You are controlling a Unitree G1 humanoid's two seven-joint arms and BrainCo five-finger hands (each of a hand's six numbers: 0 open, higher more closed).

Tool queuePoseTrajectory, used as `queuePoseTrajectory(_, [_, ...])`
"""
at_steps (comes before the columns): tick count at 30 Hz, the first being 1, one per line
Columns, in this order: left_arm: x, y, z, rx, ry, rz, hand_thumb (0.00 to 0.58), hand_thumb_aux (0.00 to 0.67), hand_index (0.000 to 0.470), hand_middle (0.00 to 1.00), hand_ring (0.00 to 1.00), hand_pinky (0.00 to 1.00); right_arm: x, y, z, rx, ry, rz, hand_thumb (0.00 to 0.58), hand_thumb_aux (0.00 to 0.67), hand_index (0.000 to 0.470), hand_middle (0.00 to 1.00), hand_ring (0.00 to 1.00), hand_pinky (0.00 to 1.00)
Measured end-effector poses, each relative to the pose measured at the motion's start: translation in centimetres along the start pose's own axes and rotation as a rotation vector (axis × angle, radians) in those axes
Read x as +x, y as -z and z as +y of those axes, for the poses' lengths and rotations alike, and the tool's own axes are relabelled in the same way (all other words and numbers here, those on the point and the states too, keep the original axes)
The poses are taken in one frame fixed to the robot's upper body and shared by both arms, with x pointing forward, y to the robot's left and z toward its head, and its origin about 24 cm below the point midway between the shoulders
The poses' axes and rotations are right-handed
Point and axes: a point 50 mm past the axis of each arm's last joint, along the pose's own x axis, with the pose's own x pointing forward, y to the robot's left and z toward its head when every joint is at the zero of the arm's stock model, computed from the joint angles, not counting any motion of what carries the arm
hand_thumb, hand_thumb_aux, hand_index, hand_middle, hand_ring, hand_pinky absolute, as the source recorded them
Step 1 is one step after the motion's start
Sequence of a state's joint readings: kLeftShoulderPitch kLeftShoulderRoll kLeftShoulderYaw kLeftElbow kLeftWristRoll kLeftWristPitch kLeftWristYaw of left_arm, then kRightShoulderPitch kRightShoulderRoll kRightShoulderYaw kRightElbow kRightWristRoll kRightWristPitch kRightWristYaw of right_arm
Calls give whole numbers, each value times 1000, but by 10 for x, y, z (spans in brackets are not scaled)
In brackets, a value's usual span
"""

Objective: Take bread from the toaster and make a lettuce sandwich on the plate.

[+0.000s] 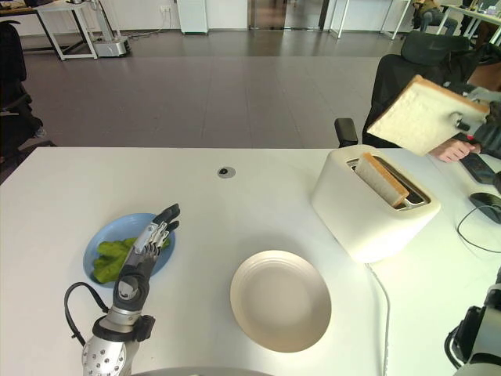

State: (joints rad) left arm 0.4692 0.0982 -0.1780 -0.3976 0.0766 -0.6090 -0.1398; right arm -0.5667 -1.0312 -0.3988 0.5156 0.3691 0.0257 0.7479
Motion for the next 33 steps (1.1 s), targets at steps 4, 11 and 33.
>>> queuePoseTrajectory(4, [1, -8, 8, 166, 66, -11, 0, 0, 0, 0, 0, 0, -11, -20, 31, 222, -367, -12, 580, 670, 470, 0, 0, 0])
queuePoseTrajectory(11, [6, -28, 9, 528, 256, -81, 0, 0, 0, 0, 0, 0, -41, -20, 120, 329, -880, 116, 580, 670, 470, 0, 0, 0])
queuePoseTrajectory(33, [-5, -27, -12, 767, 471, -83, 0, 0, 0, 0, 0, 0, -65, 61, 224, -38, -1089, 273, 0, 0, 0, 0, 0, 0])
